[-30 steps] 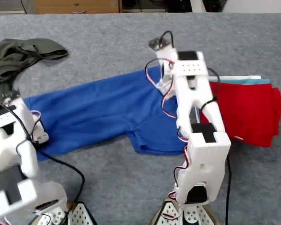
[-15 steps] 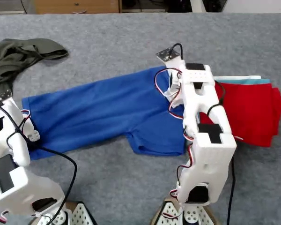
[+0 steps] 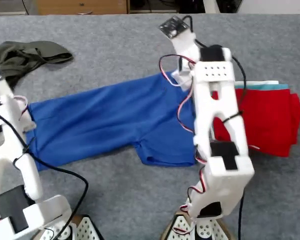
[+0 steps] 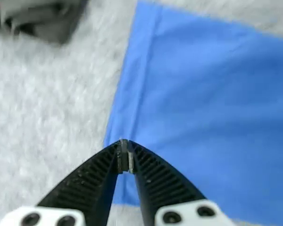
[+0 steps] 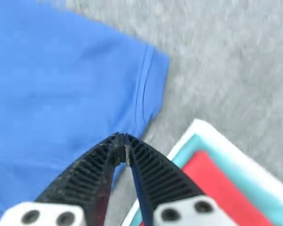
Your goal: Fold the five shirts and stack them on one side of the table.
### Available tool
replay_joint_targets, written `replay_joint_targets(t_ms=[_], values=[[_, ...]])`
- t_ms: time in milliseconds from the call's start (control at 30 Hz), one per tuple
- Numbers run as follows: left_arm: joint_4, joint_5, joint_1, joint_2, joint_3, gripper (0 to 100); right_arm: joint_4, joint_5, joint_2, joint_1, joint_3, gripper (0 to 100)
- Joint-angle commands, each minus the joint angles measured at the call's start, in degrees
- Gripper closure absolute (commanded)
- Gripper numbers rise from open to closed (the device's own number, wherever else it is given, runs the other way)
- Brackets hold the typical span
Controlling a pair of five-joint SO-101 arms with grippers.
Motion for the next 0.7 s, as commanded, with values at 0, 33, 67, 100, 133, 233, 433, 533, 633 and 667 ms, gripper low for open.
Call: replay_joint_targets(t_ms=[0, 33, 67, 100, 133, 233, 433, 533, 633, 667], values=[[-4.57, 0.44, 2.81, 2.24, -4.66, 98, 0.53, -0.18, 6.81, -2.07, -9.1, 99.5], [-6.77, 1.32, 2.99, 4.53, -5.36, 98, 0.62, -0.18, 9.63, -2.42, -11.3, 99.5], [-9.14, 2.11, 2.99, 7.16, -5.89, 98, 0.88, -0.09, 12.18, -2.86, -13.32, 99.5], [-11.43, 2.55, 2.9, 9.98, -6.33, 98, 1.05, -0.09, 14.73, -2.95, -15.34, 99.5], [-13.1, 2.64, 2.9, 12.97, -7.21, 98, 1.58, -0.18, 17.19, -2.95, -17.36, 99.5], [-15.03, 2.46, 2.81, 21.93, -10.73, 98, 2.55, -0.18, 24.22, -1.98, -22.64, 99.5], [-14.07, 2.29, 1.41, 36.7, -21.98, 98, 3.78, 0.09, 35.47, 2.24, -31.43, 99.5], [-10.55, 2.73, 0.18, 38.99, -27.34, 98, 6.33, 0.18, 38.46, 3.56, -36.79, 99.5], [-10.29, 2.81, -0.35, 39.6, -28.66, 98, 9.41, 1.14, 40.4, 3.56, -42.51, 99.5], [-10.2, 2.81, -0.44, 39.43, -28.57, 98, 10.81, 1.49, 40.66, 3.3, -44.44, 99.5]])
